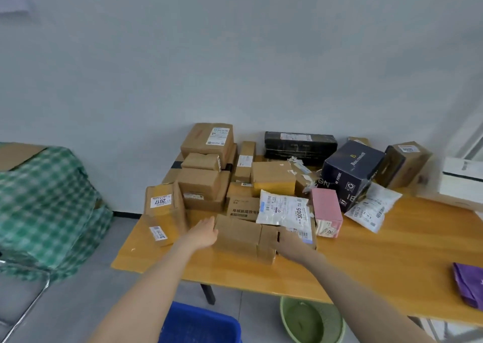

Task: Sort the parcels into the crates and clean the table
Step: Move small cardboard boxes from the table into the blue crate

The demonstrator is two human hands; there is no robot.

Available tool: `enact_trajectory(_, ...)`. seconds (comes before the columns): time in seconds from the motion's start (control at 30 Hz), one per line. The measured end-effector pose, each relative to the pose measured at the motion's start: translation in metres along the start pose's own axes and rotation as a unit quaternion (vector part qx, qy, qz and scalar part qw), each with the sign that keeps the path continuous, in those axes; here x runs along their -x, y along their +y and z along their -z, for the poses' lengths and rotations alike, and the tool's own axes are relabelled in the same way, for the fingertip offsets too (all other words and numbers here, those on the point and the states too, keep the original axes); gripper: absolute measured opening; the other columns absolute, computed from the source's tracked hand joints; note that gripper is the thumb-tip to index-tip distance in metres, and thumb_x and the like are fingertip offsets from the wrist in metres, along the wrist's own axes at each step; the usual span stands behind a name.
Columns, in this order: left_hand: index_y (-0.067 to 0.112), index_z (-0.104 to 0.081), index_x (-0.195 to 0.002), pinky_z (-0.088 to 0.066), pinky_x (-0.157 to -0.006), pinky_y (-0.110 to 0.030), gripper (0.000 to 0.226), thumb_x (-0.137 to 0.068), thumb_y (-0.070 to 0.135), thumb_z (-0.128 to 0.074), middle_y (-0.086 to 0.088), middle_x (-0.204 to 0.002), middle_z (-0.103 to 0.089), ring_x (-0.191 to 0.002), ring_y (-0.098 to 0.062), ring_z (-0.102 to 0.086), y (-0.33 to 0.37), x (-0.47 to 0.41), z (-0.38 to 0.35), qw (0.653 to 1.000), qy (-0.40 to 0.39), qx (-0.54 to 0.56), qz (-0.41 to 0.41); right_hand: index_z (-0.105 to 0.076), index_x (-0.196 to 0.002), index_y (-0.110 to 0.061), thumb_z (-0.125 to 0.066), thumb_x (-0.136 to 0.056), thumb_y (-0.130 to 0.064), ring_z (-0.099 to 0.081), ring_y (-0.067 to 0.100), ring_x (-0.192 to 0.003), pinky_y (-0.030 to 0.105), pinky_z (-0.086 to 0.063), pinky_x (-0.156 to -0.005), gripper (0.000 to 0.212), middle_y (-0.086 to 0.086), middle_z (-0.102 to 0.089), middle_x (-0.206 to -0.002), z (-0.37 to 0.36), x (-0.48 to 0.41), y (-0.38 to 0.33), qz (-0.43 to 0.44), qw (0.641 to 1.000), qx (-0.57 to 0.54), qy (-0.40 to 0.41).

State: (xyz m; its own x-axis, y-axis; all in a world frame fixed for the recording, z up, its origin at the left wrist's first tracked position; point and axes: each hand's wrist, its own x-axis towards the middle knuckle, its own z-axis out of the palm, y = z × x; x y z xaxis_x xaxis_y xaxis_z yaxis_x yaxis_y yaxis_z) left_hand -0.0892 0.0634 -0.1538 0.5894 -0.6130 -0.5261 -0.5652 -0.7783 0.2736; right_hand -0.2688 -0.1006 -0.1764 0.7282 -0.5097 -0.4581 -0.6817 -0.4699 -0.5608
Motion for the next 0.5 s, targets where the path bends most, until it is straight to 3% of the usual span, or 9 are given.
enact_trajectory(0.13,0.01,-0.002,-0.152,-0.033,-0.11,-0.033,0.06,-0.101,0.026,-0.03,-0.009,-0.156,-0.021,-0.134,-0.025,-0.036,-0.004,-0.015,-0.001,0.995,-0.05,0.089,-0.002,-0.016,-0.146,-0.009,-0.044,-0.091,-0.015,-0.055,0.014,-0.071,0.023,-0.043,-0.056,0.062,0.01,-0.06,-0.099,-0.016,0.004,-0.006,-0.031,0.996,-0.081,-0.005)
enact_trajectory(0.2,0.013,-0.009,-0.152,-0.037,-0.102,-0.028,0.063,-0.097,0.026,-0.037,-0.005,-0.151,-0.031,-0.124,-0.02,-0.044,-0.009,-0.028,-0.008,0.985,-0.056,0.16,0.001,-0.015,-0.147,-0.011,-0.047,-0.091,-0.016,-0.06,0.018,-0.089,0.028,-0.05,-0.072,0.065,0.01,-0.06,-0.112,-0.025,0.004,-0.01,-0.052,0.989,-0.136,-0.006)
enact_trajectory(0.27,0.013,-0.016,-0.15,-0.034,-0.107,-0.034,0.063,-0.094,0.024,-0.043,-0.006,-0.15,-0.032,-0.128,-0.022,-0.04,-0.007,-0.029,-0.011,0.972,-0.038,0.233,0.018,-0.016,-0.148,-0.015,-0.05,-0.089,-0.018,-0.054,0.023,-0.111,0.035,-0.047,-0.093,0.068,0.009,-0.054,-0.126,-0.031,0.007,-0.01,-0.068,0.976,-0.208,-0.004)
enact_trajectory(0.33,0.01,-0.016,-0.15,-0.026,-0.113,-0.04,0.063,-0.095,0.021,-0.046,-0.007,-0.154,-0.024,-0.139,-0.027,-0.028,-0.002,-0.021,-0.011,0.947,-0.017,0.317,0.055,-0.017,-0.148,-0.016,-0.053,-0.088,-0.018,-0.046,0.024,-0.123,0.039,-0.04,-0.105,0.07,0.006,-0.047,-0.136,-0.034,0.012,-0.009,-0.076,0.957,-0.281,0.003)
enact_trajectory(0.4,0.008,-0.016,-0.149,-0.023,-0.113,-0.042,0.063,-0.096,0.018,-0.049,-0.01,-0.155,-0.02,-0.141,-0.029,-0.023,-0.007,-0.02,-0.015,0.912,-0.016,0.4,0.085,-0.019,-0.149,-0.018,-0.053,-0.091,-0.015,-0.04,0.026,-0.129,0.042,-0.034,-0.106,0.067,0.005,-0.041,-0.142,-0.033,0.019,-0.009,-0.077,0.933,-0.352,0.01)
enact_trajectory(0.5,0.007,-0.03,-0.143,-0.029,-0.111,-0.045,0.055,-0.095,0.017,-0.054,-0.014,-0.148,-0.032,-0.136,-0.032,-0.03,-0.016,-0.005,-0.021,0.854,-0.025,0.51,0.103,-0.022,-0.147,-0.021,-0.053,-0.093,-0.015,-0.037,0.029,-0.132,0.047,-0.033,-0.107,0.063,0.007,-0.037,-0.145,-0.038,0.036,-0.004,-0.073,0.913,-0.401,-0.003)
